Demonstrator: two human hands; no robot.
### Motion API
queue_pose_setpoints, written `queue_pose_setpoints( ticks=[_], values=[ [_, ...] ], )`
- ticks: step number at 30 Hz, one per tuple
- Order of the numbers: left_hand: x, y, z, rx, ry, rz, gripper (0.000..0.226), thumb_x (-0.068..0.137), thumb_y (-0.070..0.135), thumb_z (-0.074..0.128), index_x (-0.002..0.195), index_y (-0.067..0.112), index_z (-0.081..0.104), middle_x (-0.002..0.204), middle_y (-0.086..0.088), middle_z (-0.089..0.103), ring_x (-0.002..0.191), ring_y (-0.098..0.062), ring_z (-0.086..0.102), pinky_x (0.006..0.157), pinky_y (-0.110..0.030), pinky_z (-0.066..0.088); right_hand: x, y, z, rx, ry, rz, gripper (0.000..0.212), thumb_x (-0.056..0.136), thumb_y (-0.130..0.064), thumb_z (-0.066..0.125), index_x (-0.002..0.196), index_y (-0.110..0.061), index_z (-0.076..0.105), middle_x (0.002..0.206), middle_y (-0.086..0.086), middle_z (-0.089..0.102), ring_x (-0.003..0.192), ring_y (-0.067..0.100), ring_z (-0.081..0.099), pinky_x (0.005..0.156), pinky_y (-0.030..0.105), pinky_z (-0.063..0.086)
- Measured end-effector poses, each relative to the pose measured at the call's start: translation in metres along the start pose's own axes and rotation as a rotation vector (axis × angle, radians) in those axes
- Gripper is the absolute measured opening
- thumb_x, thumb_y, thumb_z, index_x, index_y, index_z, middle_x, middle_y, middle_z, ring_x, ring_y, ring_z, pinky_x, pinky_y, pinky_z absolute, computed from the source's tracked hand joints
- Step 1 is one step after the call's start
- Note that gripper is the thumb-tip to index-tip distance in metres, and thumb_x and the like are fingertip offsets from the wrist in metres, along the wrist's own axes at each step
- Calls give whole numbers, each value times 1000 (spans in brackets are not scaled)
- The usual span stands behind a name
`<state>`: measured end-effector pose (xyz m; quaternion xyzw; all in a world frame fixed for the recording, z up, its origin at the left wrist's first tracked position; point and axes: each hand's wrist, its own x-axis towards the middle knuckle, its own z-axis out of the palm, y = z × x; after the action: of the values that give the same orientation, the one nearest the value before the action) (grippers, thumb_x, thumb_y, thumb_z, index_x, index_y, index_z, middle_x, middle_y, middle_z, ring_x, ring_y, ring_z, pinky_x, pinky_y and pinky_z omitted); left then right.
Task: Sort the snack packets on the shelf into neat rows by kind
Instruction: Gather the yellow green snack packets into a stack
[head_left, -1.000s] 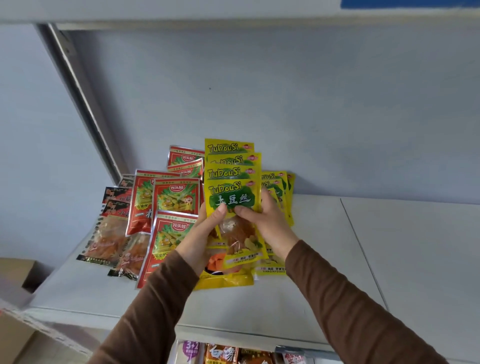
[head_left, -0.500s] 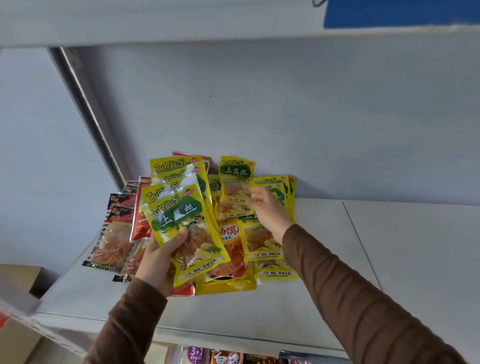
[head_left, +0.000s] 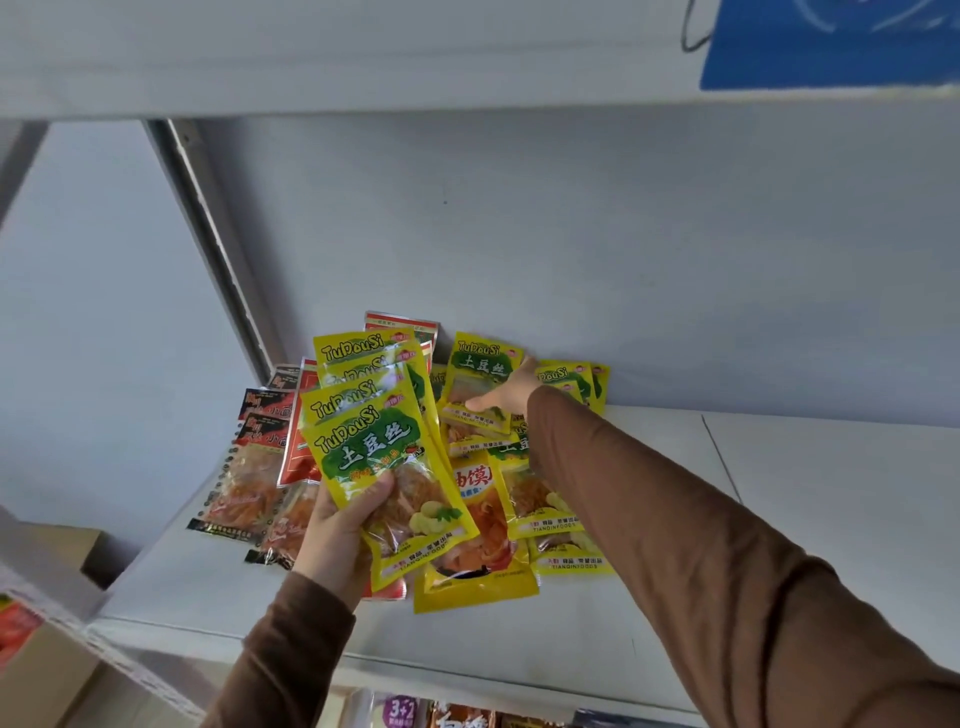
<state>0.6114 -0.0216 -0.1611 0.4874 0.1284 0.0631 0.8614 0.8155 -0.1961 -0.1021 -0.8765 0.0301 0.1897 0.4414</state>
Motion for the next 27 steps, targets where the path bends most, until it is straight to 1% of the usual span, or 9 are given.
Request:
queue_pose_setpoints(
  ticks=[3, 6, 11, 14, 18, 21, 23, 25, 27],
  values=[
    [1, -1, -1, 3, -5, -4, 47, 87, 10, 69, 132, 16, 55, 122, -26, 67, 95, -49, 70, 79, -66, 55, -2, 4, 8, 209, -15, -52, 129, 75, -7, 84, 156, -16, -16, 164, 16, 10, 148, 33, 22, 115, 49, 28],
    [3, -2, -3, -5, -7, -16, 49, 88, 9, 69, 134, 17, 54, 124, -27, 65, 97, -50, 69, 80, -68, 54, -3, 7, 13, 294, 24, -133, 114, 81, 6, 74, 158, -21, -5, 162, 16, 16, 142, 33, 32, 109, 46, 35],
    [5, -11, -1, -14, 31, -22, 46, 86, 7, 70, 128, 21, 58, 117, -23, 71, 92, -45, 72, 74, -63, 58, -3, 12, 14, 361, 45, -224, 98, 86, 3, 69, 158, -21, 7, 162, 11, 21, 141, 31, 35, 107, 42, 36],
    [8, -16, 3, -9, 51, -10, 47, 88, 2, 68, 129, 21, 56, 115, -21, 72, 91, -44, 73, 74, -64, 57, -6, 13, 18, 259, 114, -285, 91, 87, 2, 69, 157, -22, 16, 158, 11, 30, 137, 27, 41, 102, 36, 41],
    [11, -15, 4, 19, 55, -8, 49, 86, 5, 71, 129, 20, 55, 117, -21, 71, 95, -47, 71, 81, -72, 52, -9, 14, 21, 196, 193, -327, 94, 83, 1, 73, 156, -27, 20, 153, 11, 34, 134, 28, 43, 86, 29, 45],
    [10, -14, 5, 23, 56, -7, 52, 84, 6, 72, 131, 19, 54, 117, -21, 71, 95, -46, 72, 81, -70, 53, -12, 13, 15, 263, 200, -288, 104, 78, 6, 76, 157, -26, 16, 154, 12, 32, 134, 28, 42, 94, 35, 46],
    [9, -14, 6, 18, 58, -3, 56, 81, 8, 73, 132, 17, 53, 116, -21, 71, 94, -44, 72, 78, -65, 57, -16, 13, 12, 330, 100, -199, 110, 77, 9, 75, 158, -24, 8, 158, 11, 27, 139, 30, 37, 104, 43, 40],
    [9, -13, 6, 20, 55, 1, 57, 80, 8, 73, 133, 17, 53, 117, -21, 71, 94, -44, 72, 77, -62, 58, -18, 15, 12, 360, -8, -109, 108, 78, 11, 73, 159, -21, 8, 158, 12, 30, 141, 31, 35, 109, 46, 34],
    [8, -12, 6, 26, 45, -2, 53, 84, 7, 71, 133, 18, 54, 118, -21, 70, 98, -48, 70, 81, -69, 54, -19, 20, 13, 410, -78, -61, 99, 80, 11, 70, 157, -18, 15, 155, 13, 38, 139, 31, 39, 111, 46, 29]
  ],
)
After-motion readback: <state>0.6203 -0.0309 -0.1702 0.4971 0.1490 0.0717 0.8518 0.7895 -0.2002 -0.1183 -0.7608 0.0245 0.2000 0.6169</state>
